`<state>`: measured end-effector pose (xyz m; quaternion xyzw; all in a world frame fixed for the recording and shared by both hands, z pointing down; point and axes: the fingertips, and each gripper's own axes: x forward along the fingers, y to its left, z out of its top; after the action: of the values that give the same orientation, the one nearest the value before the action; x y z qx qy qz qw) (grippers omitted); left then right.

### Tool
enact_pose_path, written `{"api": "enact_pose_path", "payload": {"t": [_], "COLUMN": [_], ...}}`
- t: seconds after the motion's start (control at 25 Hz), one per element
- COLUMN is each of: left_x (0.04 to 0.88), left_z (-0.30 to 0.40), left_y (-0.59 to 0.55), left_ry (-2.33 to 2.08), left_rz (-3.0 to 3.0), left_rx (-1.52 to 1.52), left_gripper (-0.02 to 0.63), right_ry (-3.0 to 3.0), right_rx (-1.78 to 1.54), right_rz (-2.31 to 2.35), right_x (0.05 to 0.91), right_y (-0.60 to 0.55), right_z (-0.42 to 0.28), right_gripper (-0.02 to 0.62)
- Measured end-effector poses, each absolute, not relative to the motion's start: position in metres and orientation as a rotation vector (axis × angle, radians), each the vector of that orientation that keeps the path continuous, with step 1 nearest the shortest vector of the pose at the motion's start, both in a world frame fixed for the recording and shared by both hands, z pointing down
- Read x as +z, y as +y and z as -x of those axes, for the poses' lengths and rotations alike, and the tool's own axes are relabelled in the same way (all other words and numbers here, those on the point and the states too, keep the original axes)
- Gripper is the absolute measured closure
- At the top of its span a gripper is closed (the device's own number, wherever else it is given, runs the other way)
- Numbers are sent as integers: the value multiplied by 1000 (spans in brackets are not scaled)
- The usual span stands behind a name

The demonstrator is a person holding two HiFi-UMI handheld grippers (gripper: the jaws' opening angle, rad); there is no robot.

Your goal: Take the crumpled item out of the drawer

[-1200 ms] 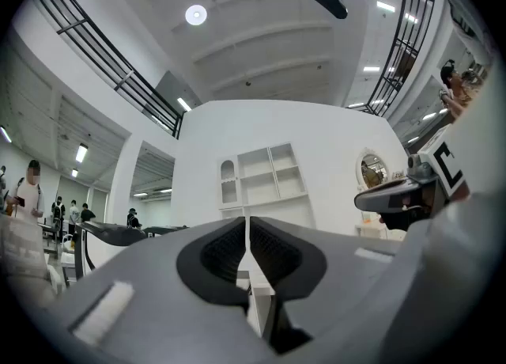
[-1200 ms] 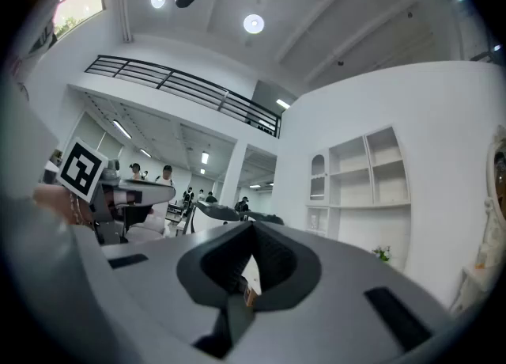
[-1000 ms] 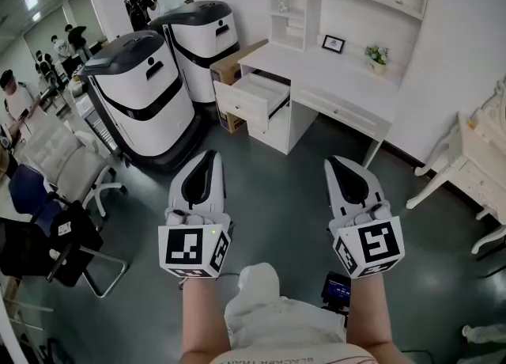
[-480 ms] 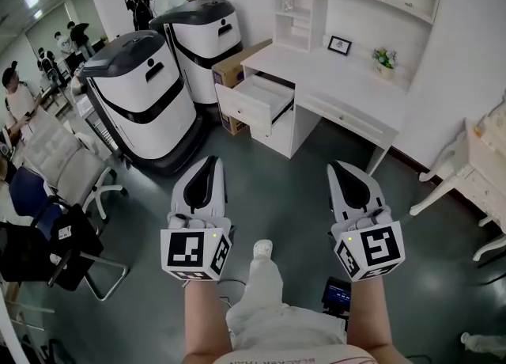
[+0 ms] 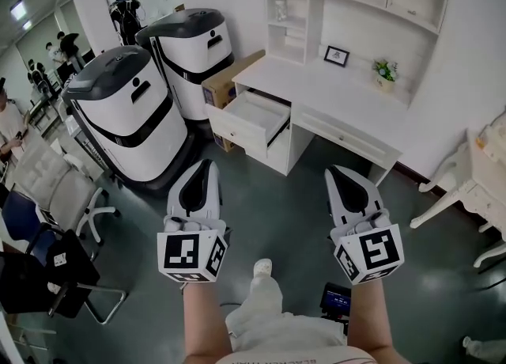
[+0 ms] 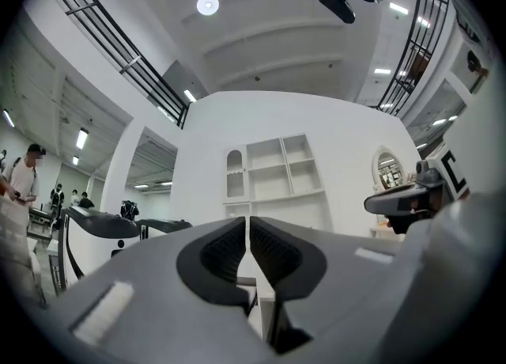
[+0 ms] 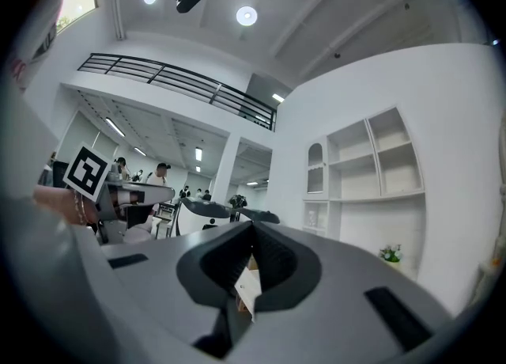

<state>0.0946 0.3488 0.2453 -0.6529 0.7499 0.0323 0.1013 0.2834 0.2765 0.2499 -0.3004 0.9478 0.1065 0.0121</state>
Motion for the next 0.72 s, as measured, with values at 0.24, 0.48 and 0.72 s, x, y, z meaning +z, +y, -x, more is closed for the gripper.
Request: {"api": "enact_pose_path", "payload": {"t": [0.24,0.48,0.72], "left_x": [246,247,248], "left_z": [-43,15,60], "left_y": [271,200,159], "left_ry": [2199,2165,2171], "left_rz": [1978,2027,2027], "left_rx": [82,88,78], "left_gripper": [598,597,597], "right_ry": [2962,2969,2995], "right_rx": [317,346,386], "right_rz": [986,1036,1040], "right_x": [251,248,250], "right_y": [205,142,109], "right_z": [-237,-178,-134], "right_gripper": [589,589,589]}}
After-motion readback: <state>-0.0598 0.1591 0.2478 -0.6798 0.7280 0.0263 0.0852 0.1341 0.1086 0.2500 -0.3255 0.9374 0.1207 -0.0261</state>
